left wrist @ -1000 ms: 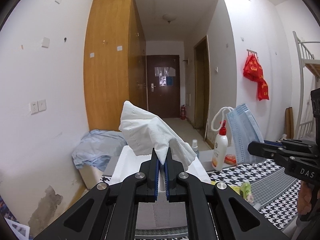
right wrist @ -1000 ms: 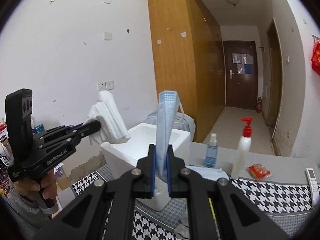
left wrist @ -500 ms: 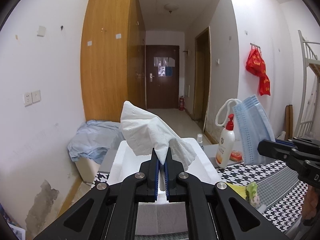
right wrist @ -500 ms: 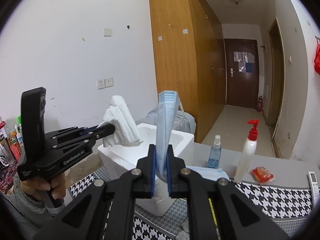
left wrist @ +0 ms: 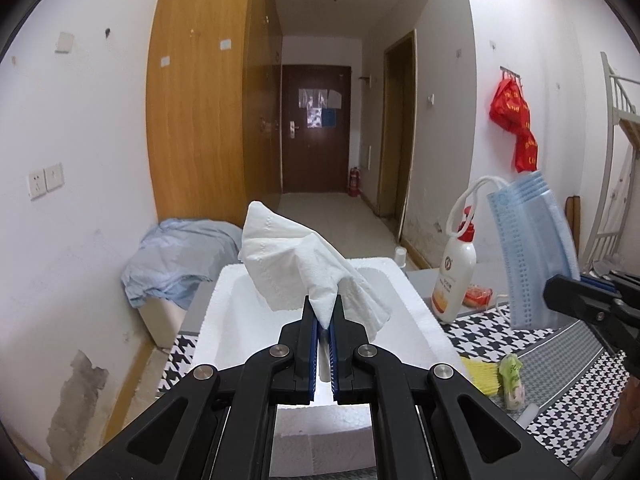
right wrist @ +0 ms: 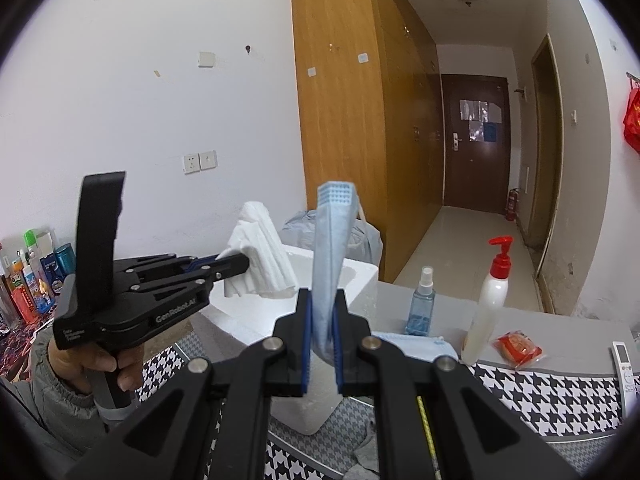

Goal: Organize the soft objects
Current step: 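Open the left gripper to drop the white cloth into the box, then lower the blue mask into the box and open the right gripper, then move both tools away from the box back over the remaining items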

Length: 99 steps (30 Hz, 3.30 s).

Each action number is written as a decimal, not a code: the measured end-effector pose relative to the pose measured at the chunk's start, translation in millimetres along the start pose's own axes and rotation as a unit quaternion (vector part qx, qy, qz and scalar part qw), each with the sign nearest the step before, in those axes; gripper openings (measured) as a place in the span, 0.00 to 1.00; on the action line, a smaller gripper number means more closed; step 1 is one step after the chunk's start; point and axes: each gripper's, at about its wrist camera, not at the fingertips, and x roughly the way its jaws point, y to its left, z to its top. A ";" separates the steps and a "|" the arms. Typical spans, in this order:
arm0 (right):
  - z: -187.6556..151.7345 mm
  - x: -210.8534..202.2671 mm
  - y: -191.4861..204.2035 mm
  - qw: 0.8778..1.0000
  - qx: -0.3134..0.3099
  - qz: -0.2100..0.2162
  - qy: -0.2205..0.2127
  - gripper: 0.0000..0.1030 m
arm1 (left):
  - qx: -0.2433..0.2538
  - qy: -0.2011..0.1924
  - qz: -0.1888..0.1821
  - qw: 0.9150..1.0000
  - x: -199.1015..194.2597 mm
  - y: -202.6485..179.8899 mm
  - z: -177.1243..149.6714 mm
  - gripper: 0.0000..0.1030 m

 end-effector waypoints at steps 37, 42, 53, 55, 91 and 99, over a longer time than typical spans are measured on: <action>23.1 37.3 41.2 0.999 -0.037 0.006 0.009 0.12 | -0.024 -0.067 0.059 0.996 -61.9 46.5 -23.9 0.99; 25.5 48.2 51.4 0.999 -0.047 0.019 0.016 0.12 | -0.024 -0.068 0.067 0.995 -69.0 52.9 -29.2 0.99; 24.6 70.1 52.2 0.998 -0.037 0.032 0.041 0.12 | -0.049 -0.076 0.083 0.992 -80.7 64.9 -37.2 0.99; 23.4 77.8 50.0 0.998 -0.034 0.029 0.044 0.12 | -0.055 -0.077 0.082 0.992 -80.5 66.6 -37.6 0.99; 18.8 62.1 41.8 0.999 -0.026 -0.003 0.047 0.99 | -0.043 -0.073 0.068 0.994 -81.8 52.0 -34.5 0.99; 14.9 42.4 27.1 0.999 -0.013 -0.019 0.029 1.00 | -0.037 -0.081 0.059 0.994 -83.9 39.2 -30.3 0.99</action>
